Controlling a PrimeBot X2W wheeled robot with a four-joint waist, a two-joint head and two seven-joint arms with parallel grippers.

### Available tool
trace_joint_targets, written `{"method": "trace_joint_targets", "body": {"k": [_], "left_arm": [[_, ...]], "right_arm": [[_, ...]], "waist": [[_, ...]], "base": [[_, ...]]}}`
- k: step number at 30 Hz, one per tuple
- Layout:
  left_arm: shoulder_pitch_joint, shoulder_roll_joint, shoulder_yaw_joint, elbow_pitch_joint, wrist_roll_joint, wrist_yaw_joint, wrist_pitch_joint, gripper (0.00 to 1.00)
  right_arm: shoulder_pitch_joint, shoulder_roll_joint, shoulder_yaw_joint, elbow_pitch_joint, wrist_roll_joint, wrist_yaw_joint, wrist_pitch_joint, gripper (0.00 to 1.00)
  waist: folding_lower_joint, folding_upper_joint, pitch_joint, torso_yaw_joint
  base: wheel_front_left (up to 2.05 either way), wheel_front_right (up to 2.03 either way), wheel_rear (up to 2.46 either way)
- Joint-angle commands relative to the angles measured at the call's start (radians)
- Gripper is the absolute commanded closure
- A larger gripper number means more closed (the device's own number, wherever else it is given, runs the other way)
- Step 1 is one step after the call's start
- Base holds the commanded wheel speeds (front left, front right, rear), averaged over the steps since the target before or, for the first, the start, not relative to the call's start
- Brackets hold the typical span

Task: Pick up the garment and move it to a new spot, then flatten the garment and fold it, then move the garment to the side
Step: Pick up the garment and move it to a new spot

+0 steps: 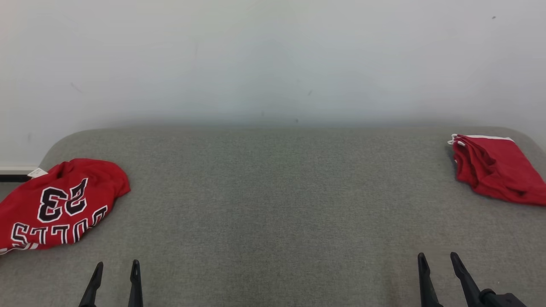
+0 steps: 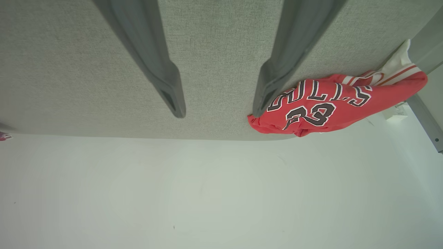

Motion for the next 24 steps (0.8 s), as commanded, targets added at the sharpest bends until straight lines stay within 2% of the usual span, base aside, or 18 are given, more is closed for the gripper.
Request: {"method": "trace_joint_targets", "body": {"k": [1,5,11,24], "left_arm": [[-0.009,0.004,0.001,-0.001,-0.003,0.004,0.0,0.0],[-0.012,0.002,-0.007,0.002,-0.004,0.009,0.004,0.0],[-0.006,0.009,-0.01,-0.003,-0.006,0.019,0.014,0.0],[-0.005,0.038,-0.007,-0.005,-0.016,0.032,0.026,0.0]], "right_arm": [[0.006,0.002,0.002,0.001,0.004,-0.002,-0.004,0.0],[0.002,0.002,0.016,0.01,0.021,-0.002,-0.009,0.0],[0.005,0.002,0.027,0.033,0.043,-0.002,-0.018,0.0],[-0.004,0.002,0.04,0.071,0.068,-0.002,-0.036,0.0]], "waist": [[0.0,0.0,0.0,0.006],[0.0,0.0,0.0,0.036],[0.0,0.0,0.0,0.127],[0.0,0.0,0.012,0.357]], "base": [[0.0,0.0,0.0],[0.0,0.0,0.0],[0.0,0.0,0.0],[0.0,0.0,0.0]]}}
